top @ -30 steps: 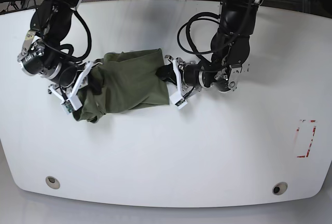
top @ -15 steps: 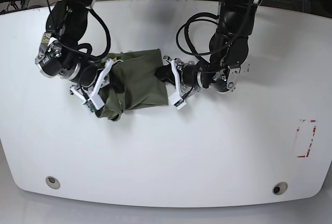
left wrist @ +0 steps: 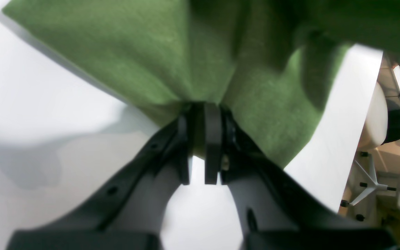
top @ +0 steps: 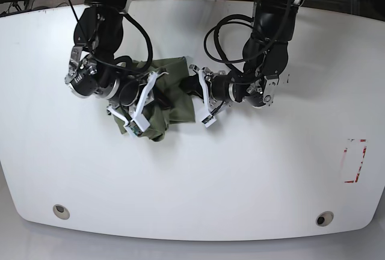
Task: Fold the T-shirt properly
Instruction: 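Push both held ends toward each other, bunching the shirt together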
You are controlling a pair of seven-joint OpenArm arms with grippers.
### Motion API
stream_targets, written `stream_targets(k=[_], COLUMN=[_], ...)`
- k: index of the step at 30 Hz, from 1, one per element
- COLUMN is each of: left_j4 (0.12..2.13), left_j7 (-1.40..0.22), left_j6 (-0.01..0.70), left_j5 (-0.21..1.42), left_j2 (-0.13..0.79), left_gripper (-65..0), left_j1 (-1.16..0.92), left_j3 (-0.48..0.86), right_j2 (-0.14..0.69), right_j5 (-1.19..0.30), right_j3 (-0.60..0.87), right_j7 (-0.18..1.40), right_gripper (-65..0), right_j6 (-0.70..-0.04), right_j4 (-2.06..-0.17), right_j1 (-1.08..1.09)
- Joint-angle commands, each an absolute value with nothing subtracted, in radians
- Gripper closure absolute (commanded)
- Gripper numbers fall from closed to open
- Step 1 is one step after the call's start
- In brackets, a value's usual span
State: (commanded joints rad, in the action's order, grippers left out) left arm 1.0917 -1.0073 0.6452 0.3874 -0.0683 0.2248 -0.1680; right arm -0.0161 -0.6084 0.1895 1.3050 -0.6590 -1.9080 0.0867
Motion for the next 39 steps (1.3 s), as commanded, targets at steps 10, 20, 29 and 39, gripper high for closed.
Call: stream_targets(k=[10, 20, 29, 39], left_j4=[1.092, 1.099, 1.159, 1.333], left_j7=[-1.009, -1.009, -1.007, -1.044], left_j6=[0.645, 0.653, 0.654, 0.698], left_j5=[0.392, 0.392, 0.395, 0.493], left_j2=[-0.068, -0.068, -0.074, -0.027], left_gripper=[-4.4, -16.0, -25.4, -31.2], left_j1=[0.225, 0.225, 0.229, 0.225], left_j3=[-0.166, -0.166, -0.120, -0.071], right_j2=[-0.028, -0.012, -0.010, 0.019], right_j5=[-0.516, -0.496, -0.496, -0.512], right_j3=[0.150, 0.156, 0.156, 0.157], right_j7=[1.296, 1.294, 1.294, 1.293], right_gripper=[-10.1, -61.8, -62.6, -62.6], right_j6=[-0.659, -0.659, -0.668, -0.670], right_j4=[-1.908, -1.916, -1.917, -1.937], right_j1=[0.087, 0.085, 0.090, 0.091])
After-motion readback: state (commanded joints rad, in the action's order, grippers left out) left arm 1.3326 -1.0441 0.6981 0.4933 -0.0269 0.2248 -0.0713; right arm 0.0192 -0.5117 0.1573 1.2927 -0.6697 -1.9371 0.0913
